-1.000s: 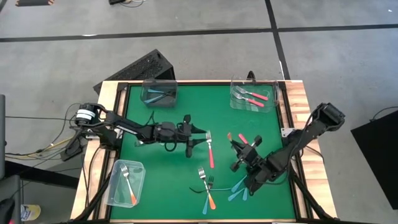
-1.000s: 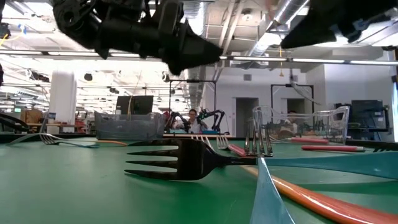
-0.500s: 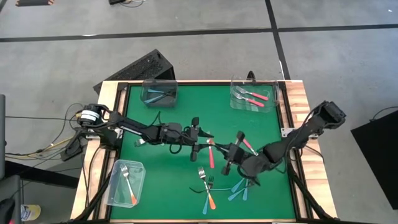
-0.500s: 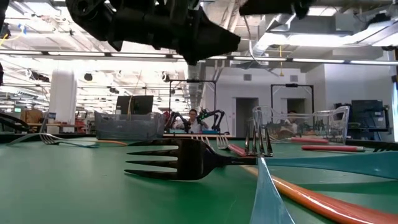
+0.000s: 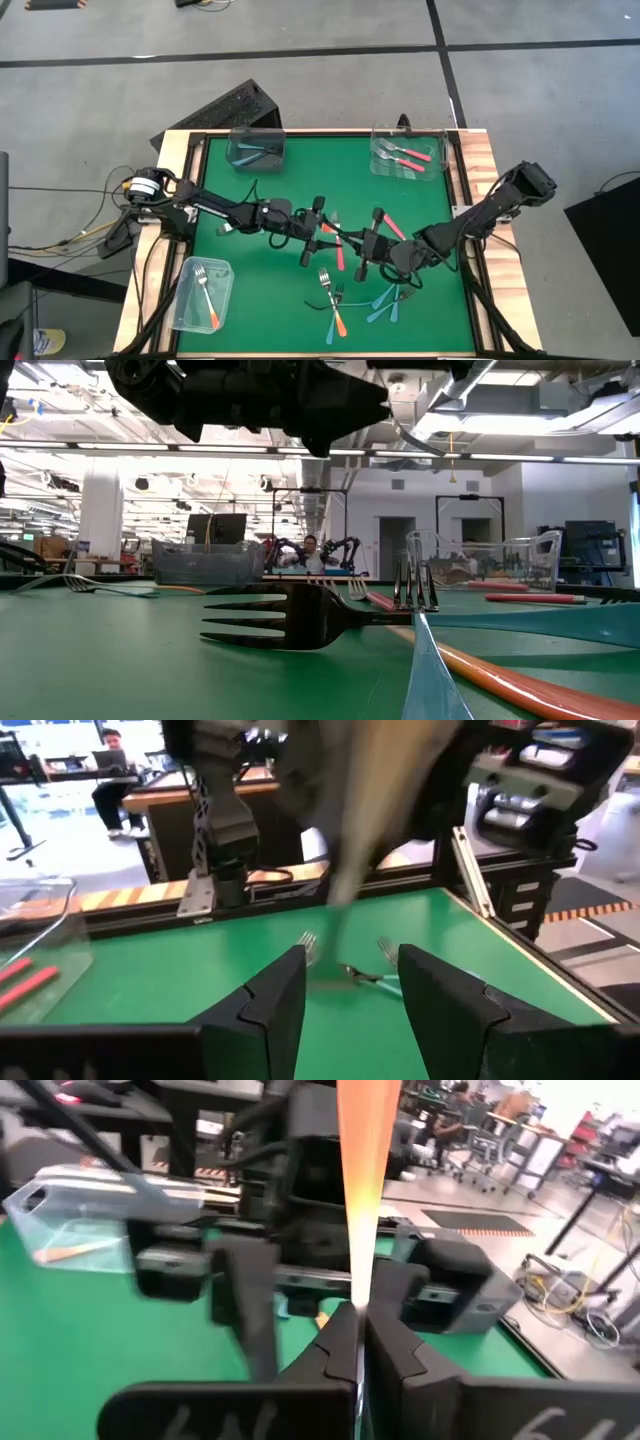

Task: Sort silverware by color (type)
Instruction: Put the orange fork into the white bin

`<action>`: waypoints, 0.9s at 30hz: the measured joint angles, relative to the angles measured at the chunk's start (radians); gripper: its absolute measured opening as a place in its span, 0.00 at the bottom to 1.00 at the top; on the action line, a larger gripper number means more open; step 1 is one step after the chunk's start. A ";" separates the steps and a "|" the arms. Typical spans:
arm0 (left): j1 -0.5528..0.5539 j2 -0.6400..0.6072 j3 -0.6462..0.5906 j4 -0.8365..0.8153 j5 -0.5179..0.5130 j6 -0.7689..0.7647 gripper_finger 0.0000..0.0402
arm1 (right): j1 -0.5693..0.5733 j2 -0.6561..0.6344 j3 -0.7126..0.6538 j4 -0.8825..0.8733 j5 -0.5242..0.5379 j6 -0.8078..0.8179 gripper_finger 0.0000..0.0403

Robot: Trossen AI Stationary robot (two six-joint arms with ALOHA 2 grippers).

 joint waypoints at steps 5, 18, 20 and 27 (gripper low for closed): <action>-0.001 0.000 0.000 0.027 0.009 -0.009 0.37 | 0.011 0.000 0.000 0.008 -0.001 -0.003 0.05; 0.000 0.000 0.000 0.087 0.005 -0.015 0.30 | 0.002 0.009 0.000 0.022 -0.055 -0.003 0.05; 0.001 0.000 0.000 0.087 0.005 -0.006 0.23 | 0.002 0.009 0.000 0.020 -0.058 -0.003 0.06; 0.002 -0.002 0.001 0.049 0.005 0.046 0.02 | 0.008 0.009 0.000 0.019 -0.046 0.035 0.19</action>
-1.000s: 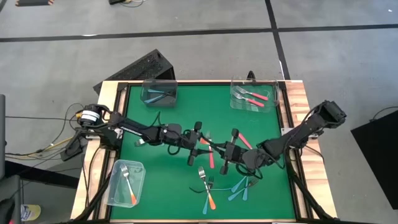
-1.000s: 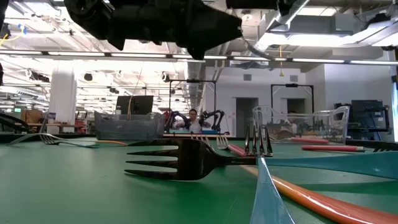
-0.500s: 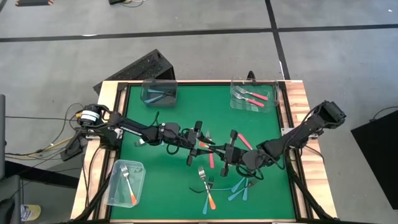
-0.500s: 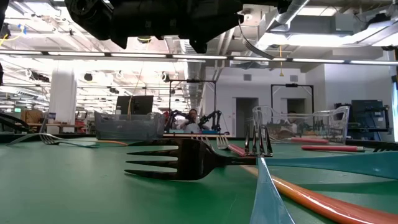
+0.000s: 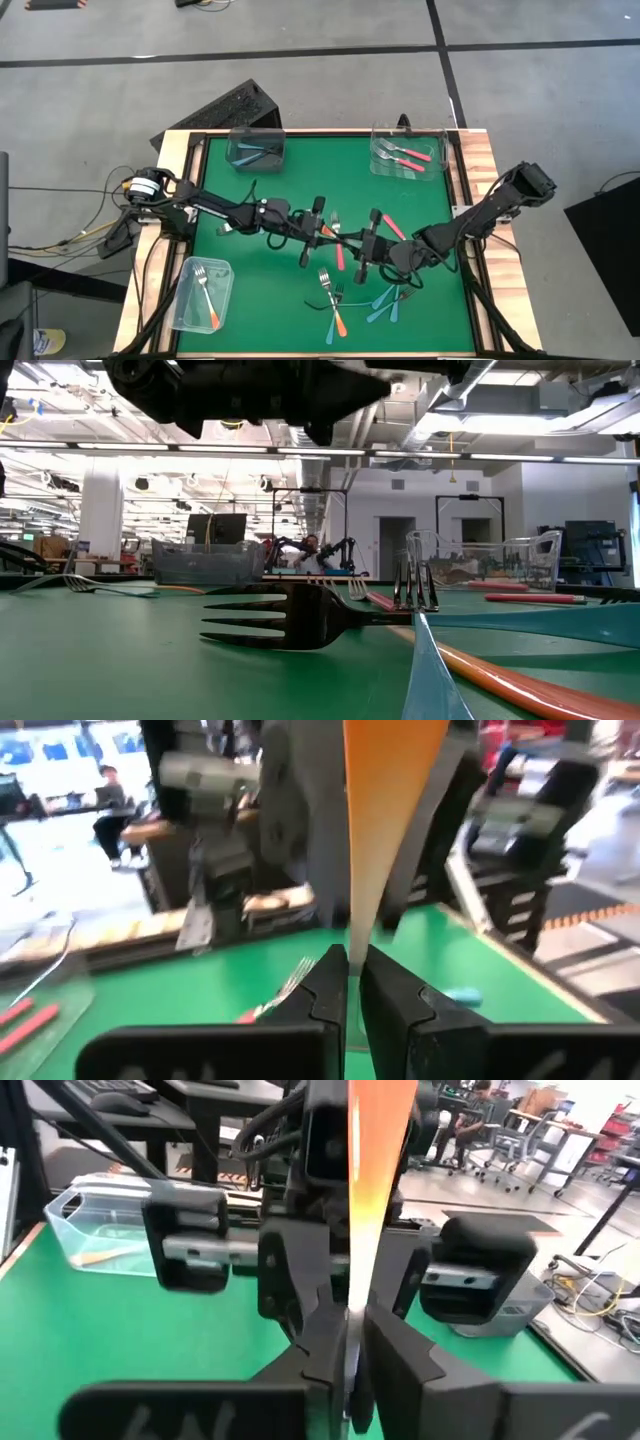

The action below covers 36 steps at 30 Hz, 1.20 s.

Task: Sort silverware by color (type)
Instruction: Put the orange fork into the white bin

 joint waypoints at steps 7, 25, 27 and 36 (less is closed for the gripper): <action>-0.009 -0.125 0.000 -0.445 -0.190 -0.025 0.01 | 0.046 -0.056 0.000 -0.189 0.219 0.141 0.26; -0.502 -0.702 0.000 -1.590 -0.356 -1.305 0.04 | -0.026 -0.103 0.000 -0.577 0.259 0.592 0.27; -0.608 -0.711 0.000 -1.662 -0.429 -1.433 0.03 | -0.027 -0.103 0.000 -0.578 0.258 0.592 0.27; -0.976 -0.611 0.000 -1.781 -0.608 -1.969 0.02 | -0.033 -0.096 0.000 -0.607 0.256 0.593 0.27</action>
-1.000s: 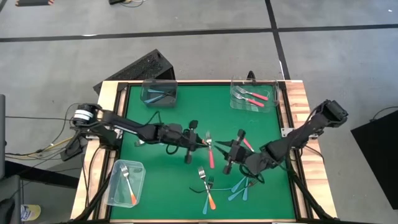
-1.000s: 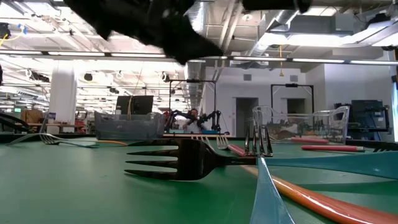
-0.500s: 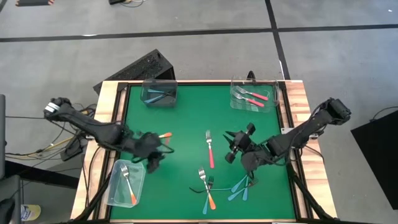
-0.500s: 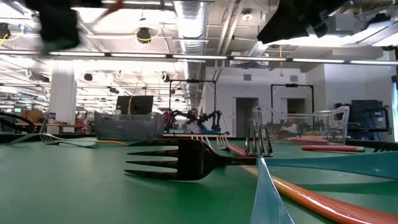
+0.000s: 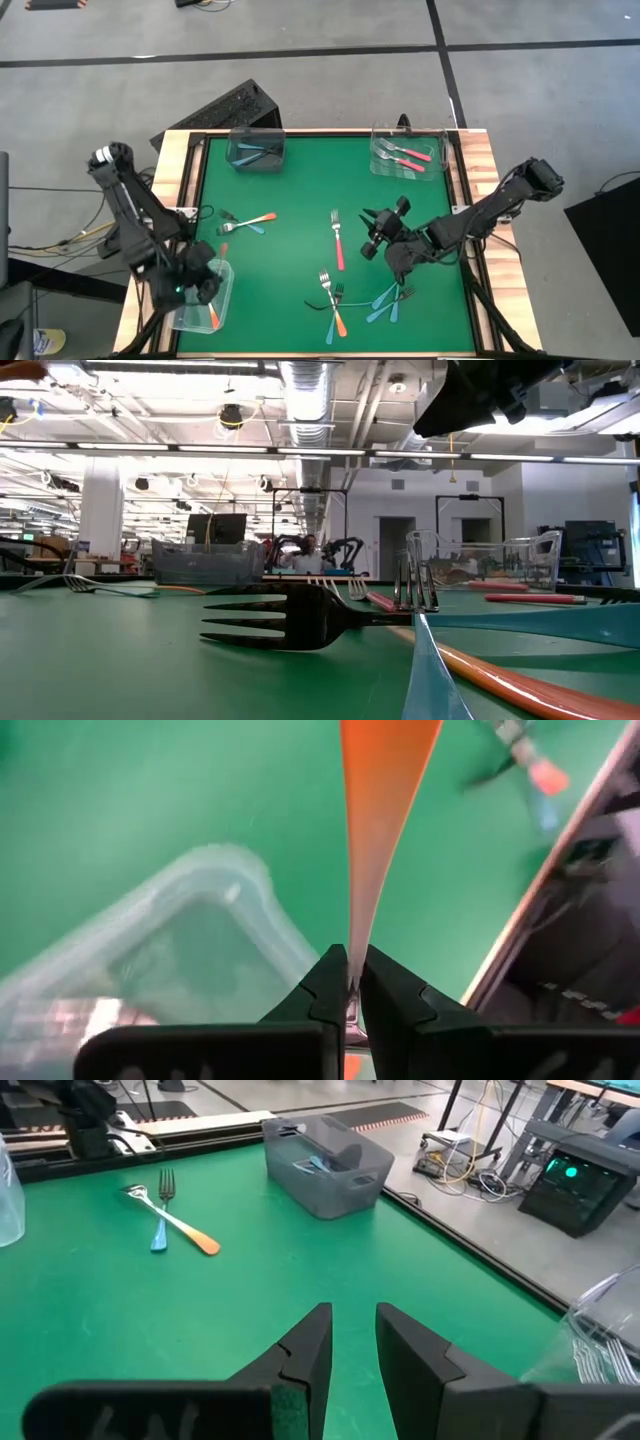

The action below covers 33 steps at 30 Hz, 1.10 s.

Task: Sort silverware by color (type)
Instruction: Put the orange fork into the white bin

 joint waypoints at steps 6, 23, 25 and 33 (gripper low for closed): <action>-0.083 0.082 0.000 -0.054 0.136 -0.222 0.03 | -0.015 0.000 0.000 0.000 0.000 0.000 0.27; -0.067 0.147 0.000 -0.017 0.293 -0.252 0.03 | -0.077 0.000 0.000 0.000 -0.105 0.000 0.27; -0.052 0.150 0.000 -0.015 0.297 -0.247 0.03 | -0.077 0.000 0.000 0.000 -0.105 0.000 0.27; 0.013 0.163 0.000 -0.028 0.263 -0.130 0.21 | -0.074 0.000 0.000 0.000 -0.105 0.000 0.27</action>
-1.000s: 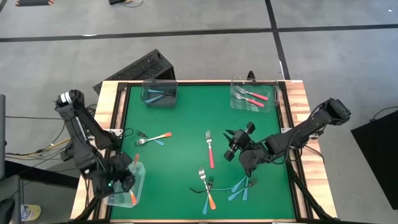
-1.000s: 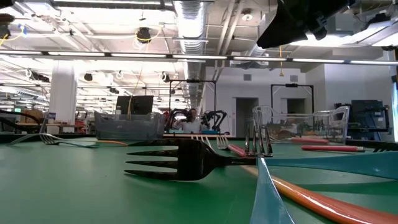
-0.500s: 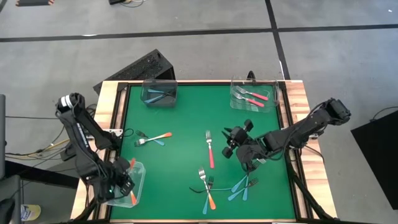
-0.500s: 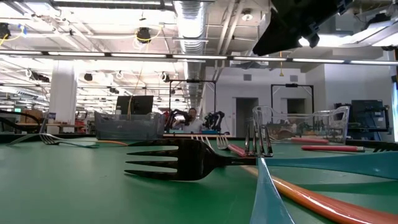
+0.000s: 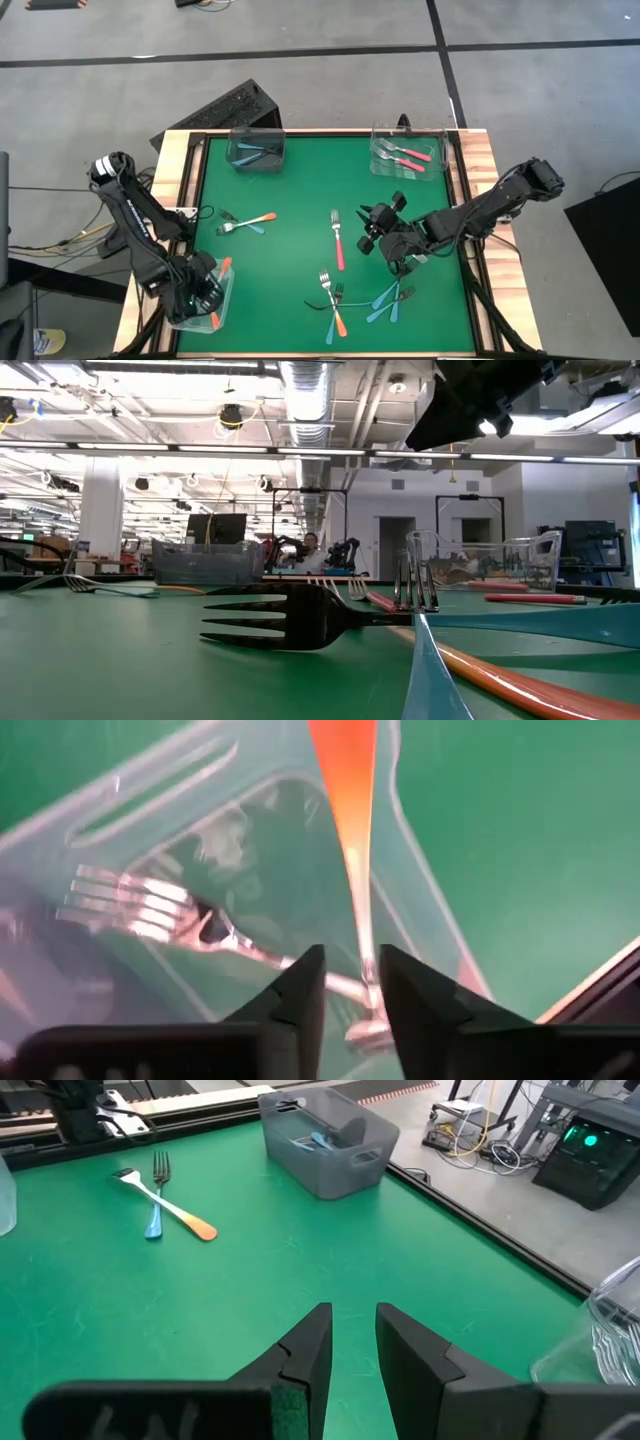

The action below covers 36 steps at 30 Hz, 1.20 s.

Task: Sort silverware by color (type)
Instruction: Put the orange fork into the white bin

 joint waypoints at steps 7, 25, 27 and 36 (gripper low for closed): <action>0.062 -0.003 0.000 -0.088 -0.072 0.037 0.41 | -0.001 0.000 0.000 0.000 0.000 0.000 0.27; 0.109 -0.021 0.001 -0.172 0.144 -0.010 0.46 | 0.006 0.000 0.000 -0.008 -0.002 0.035 0.27; 0.105 -0.021 0.016 -0.176 0.135 -0.021 0.45 | 0.006 0.000 0.000 -0.009 -0.004 0.036 0.27; 0.108 -0.020 0.072 -0.149 -0.172 0.070 0.42 | 0.004 0.000 0.000 -0.015 -0.024 0.036 0.27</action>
